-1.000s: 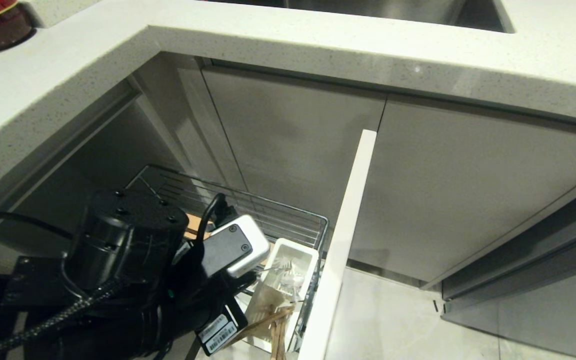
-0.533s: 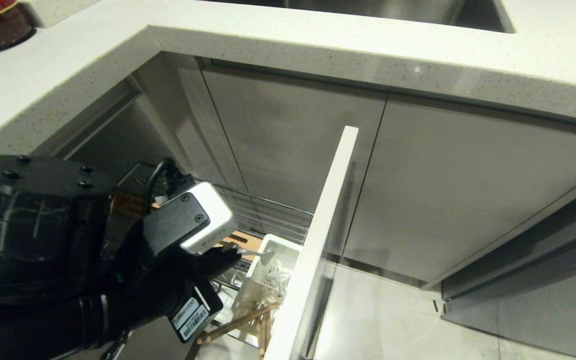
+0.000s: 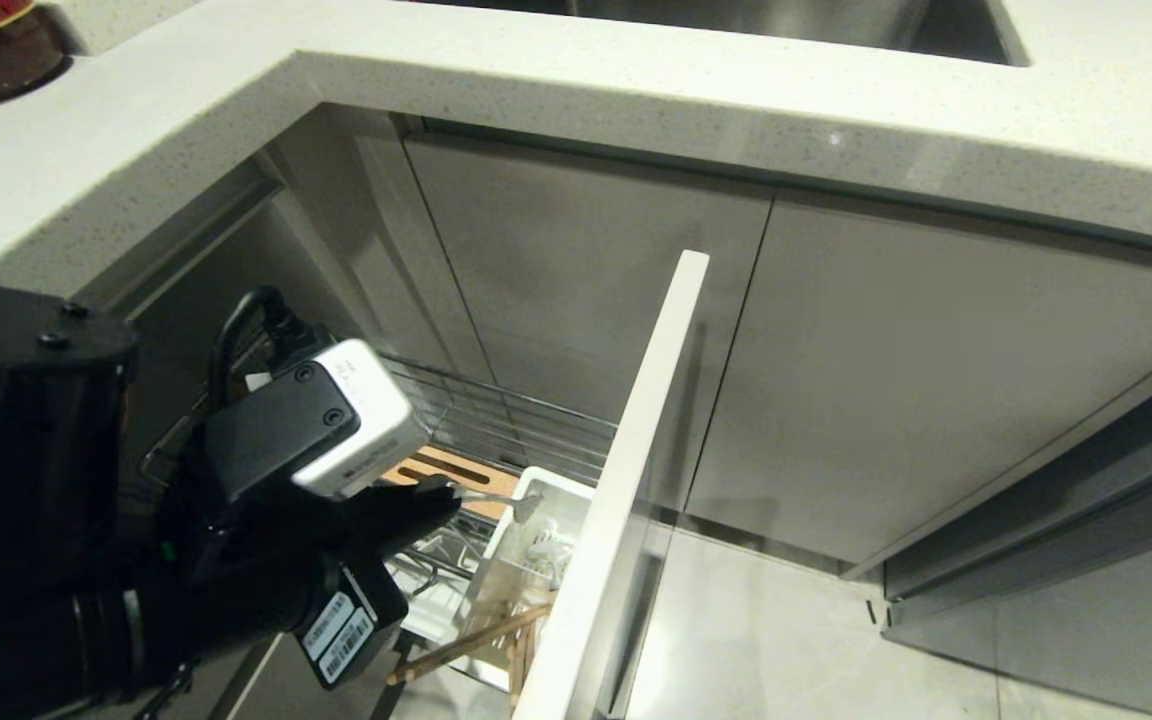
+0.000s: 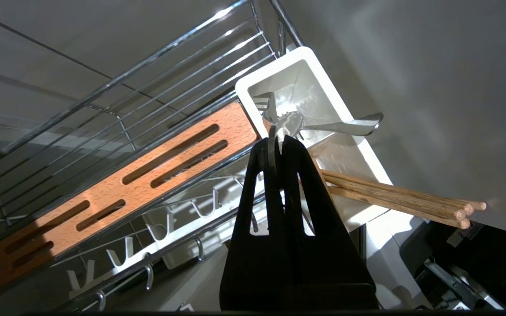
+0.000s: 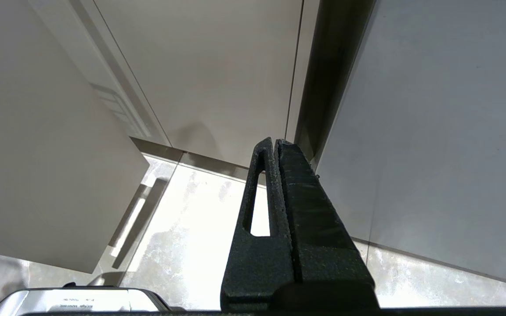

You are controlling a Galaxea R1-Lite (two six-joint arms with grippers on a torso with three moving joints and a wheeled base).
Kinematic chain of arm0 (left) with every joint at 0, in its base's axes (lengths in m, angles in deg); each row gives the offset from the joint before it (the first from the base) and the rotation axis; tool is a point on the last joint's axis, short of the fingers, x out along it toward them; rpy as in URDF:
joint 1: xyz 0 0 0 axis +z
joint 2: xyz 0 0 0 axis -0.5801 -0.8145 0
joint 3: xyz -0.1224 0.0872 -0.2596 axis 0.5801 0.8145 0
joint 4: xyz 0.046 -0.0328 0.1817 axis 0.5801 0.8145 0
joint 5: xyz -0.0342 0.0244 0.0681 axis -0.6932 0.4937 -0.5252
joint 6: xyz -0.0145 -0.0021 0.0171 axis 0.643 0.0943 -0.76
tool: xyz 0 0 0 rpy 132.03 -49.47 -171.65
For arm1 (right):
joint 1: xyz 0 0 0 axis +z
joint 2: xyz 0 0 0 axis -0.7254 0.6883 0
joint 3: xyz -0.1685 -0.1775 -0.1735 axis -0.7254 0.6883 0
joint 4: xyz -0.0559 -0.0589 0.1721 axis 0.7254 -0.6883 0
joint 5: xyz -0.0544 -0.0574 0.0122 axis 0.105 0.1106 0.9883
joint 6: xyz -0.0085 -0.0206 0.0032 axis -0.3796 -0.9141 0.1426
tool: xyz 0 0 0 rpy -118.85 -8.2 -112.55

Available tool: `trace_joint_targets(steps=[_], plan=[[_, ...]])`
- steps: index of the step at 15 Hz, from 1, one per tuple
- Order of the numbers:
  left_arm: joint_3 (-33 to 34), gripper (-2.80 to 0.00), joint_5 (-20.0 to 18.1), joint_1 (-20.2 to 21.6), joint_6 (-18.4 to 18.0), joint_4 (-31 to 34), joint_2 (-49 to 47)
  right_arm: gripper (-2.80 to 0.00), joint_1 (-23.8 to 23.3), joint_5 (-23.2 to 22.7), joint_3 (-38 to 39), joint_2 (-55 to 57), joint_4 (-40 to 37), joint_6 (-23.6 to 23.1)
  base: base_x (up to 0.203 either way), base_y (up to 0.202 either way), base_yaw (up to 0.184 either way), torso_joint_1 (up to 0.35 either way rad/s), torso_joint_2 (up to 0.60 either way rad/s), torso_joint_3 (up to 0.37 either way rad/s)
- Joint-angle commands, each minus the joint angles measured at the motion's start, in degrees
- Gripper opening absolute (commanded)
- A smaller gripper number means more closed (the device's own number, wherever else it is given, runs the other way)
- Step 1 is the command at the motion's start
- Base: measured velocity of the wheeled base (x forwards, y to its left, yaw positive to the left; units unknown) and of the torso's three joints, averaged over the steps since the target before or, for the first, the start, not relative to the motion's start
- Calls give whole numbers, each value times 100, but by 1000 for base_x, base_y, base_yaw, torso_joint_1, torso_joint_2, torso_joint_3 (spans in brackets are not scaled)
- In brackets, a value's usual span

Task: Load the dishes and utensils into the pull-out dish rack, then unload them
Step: Take the fork out of the cupboard

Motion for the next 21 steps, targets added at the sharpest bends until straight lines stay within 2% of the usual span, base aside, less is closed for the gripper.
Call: trace_joint_targets(steps=[1,4,11,16,21], plan=[[-23,-280,10,-53,-14,40,152,-280,1,-1,149,-4,5,0,0,0,0,0,0,0],[-123,-280,-6,-236,8,373,435,-280,1,-1,149,-4,5,0,0,0,0,0,0,0],[-332,-280,-7,-368,13,375,1023,-280,1,-1,149,-4,5,0,0,0,0,0,0,0],[-613,-280,2,-348,17,355,1476,-280,1,-1,149,-4,5,0,0,0,0,0,0,0],[-975,-280,2,-82,68,222,2002,-280,1,-1,149,-4,5,0,0,0,0,0,0,0]])
